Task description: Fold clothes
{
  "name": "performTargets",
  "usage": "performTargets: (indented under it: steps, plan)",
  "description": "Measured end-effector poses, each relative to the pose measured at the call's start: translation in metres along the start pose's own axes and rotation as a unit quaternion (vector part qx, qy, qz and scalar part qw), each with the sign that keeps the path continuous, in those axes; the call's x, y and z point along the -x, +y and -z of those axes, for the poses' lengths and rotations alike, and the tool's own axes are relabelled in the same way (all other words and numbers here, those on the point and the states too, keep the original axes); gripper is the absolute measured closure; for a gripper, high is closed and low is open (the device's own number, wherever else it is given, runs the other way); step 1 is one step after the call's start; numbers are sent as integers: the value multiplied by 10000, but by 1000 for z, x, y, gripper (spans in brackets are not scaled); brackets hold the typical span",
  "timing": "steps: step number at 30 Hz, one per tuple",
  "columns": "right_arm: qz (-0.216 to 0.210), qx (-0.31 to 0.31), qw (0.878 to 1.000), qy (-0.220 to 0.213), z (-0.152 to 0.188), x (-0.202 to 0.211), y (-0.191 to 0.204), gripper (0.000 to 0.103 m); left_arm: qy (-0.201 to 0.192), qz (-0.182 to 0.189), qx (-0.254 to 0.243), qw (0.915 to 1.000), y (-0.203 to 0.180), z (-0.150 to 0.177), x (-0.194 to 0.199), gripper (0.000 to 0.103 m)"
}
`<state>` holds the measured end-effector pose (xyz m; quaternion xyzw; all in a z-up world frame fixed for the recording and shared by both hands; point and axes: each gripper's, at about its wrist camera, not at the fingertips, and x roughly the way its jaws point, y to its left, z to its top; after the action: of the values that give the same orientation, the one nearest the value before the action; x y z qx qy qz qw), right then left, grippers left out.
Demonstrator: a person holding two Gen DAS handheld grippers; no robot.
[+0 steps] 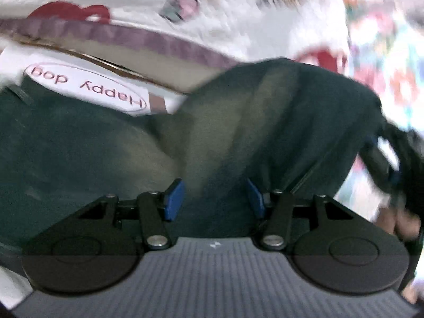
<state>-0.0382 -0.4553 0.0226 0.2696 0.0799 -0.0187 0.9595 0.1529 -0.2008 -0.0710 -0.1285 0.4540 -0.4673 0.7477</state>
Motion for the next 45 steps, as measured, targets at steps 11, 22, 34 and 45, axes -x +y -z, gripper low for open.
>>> performTargets:
  steps: [11, 22, 34, 45]
  plan:
    - [68, -63, 9990, 437, 11, -45, 13, 87, 1127, -1083, 118, 9876, 54, 28, -46, 57]
    - [-791, 1208, 9770, 1571, 52, -121, 82, 87, 7, 86, 2555, 9668, 144, 5, 43, 54]
    - [-1225, 1304, 9427, 2817, 116, -182, 105, 88, -570, 620, 3785, 9217, 181, 15, 54, 62]
    - [-845, 1754, 9382, 2862, 132, -194, 128, 88, -477, 1248, 5333, 8353, 221, 51, 37, 62]
